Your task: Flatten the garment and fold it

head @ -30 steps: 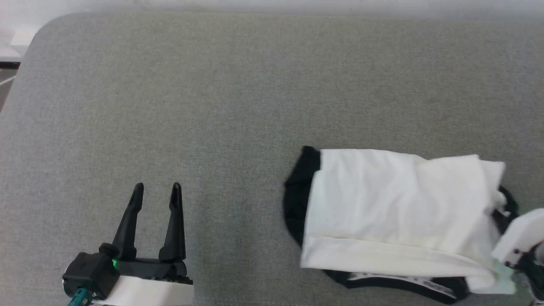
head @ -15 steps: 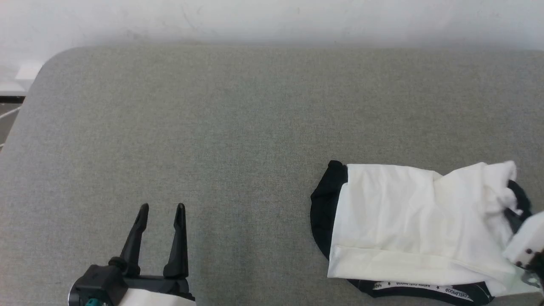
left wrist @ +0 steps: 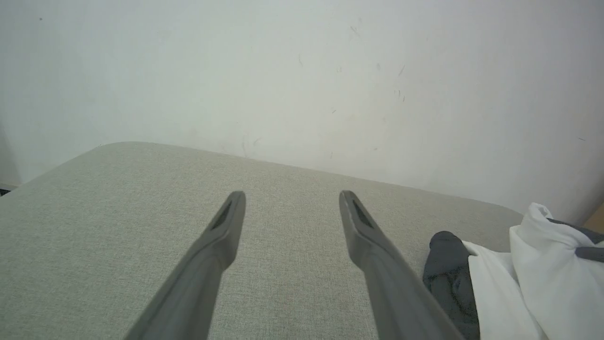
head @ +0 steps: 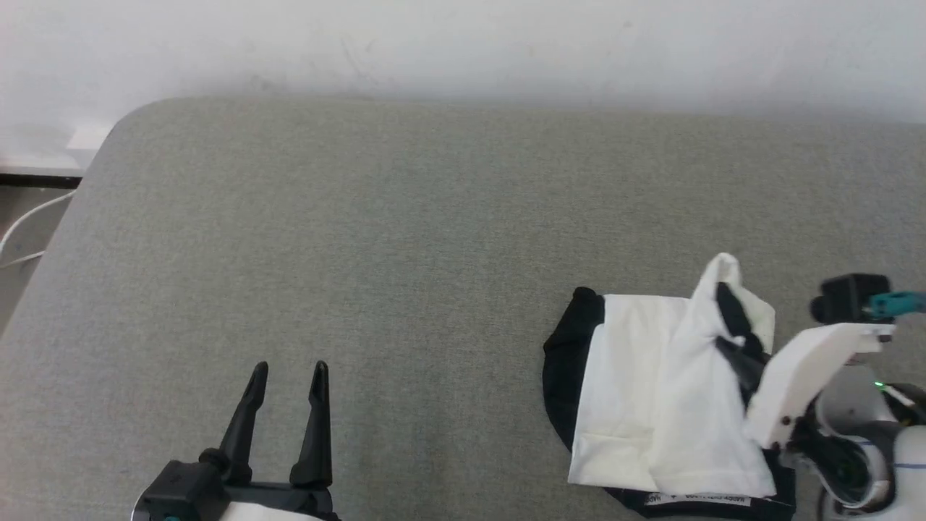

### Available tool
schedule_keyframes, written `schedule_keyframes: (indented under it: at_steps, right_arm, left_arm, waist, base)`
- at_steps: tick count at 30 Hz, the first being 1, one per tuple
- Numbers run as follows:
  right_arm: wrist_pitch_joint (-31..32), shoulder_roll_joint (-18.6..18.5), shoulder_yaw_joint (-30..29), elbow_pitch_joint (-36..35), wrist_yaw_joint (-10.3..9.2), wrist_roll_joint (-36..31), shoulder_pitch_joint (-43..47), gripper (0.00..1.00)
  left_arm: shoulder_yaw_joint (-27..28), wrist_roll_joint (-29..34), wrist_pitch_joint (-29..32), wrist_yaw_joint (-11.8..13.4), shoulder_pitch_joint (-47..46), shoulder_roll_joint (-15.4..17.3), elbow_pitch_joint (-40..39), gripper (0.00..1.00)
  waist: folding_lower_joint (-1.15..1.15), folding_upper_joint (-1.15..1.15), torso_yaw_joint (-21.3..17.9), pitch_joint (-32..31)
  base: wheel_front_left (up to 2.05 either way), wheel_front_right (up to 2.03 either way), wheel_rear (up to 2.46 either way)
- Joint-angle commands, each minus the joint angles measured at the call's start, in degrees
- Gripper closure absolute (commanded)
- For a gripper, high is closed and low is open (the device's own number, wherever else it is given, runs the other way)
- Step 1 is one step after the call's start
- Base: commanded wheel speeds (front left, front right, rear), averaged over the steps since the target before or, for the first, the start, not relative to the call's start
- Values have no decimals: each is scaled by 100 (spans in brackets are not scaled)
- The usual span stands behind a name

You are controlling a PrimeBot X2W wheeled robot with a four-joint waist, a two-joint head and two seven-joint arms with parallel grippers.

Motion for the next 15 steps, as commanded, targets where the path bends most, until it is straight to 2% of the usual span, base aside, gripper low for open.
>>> schedule_keyframes:
  at_steps: [1,8,15]
  right_arm:
    - [6,25,127,31,-4,54,-109,100]
    - [-77,26,830,594,-4,60,-622,100]
    - [-51,26,939,1778,-4,-531,-1141,100]
  left_arm:
    - [-5,-28,-27,-25,67,-31,4,0]
    - [-42,-49,-27,-23,4,-52,22,0]
    - [-137,-9,-27,-37,-154,-64,32,0]
  waist:
    - [1,0,85,28]
    - [1,0,274,176]
    - [1,0,439,415]
  base:
    - [0,0,0]
    - [0,0,0]
    - [0,0,0]
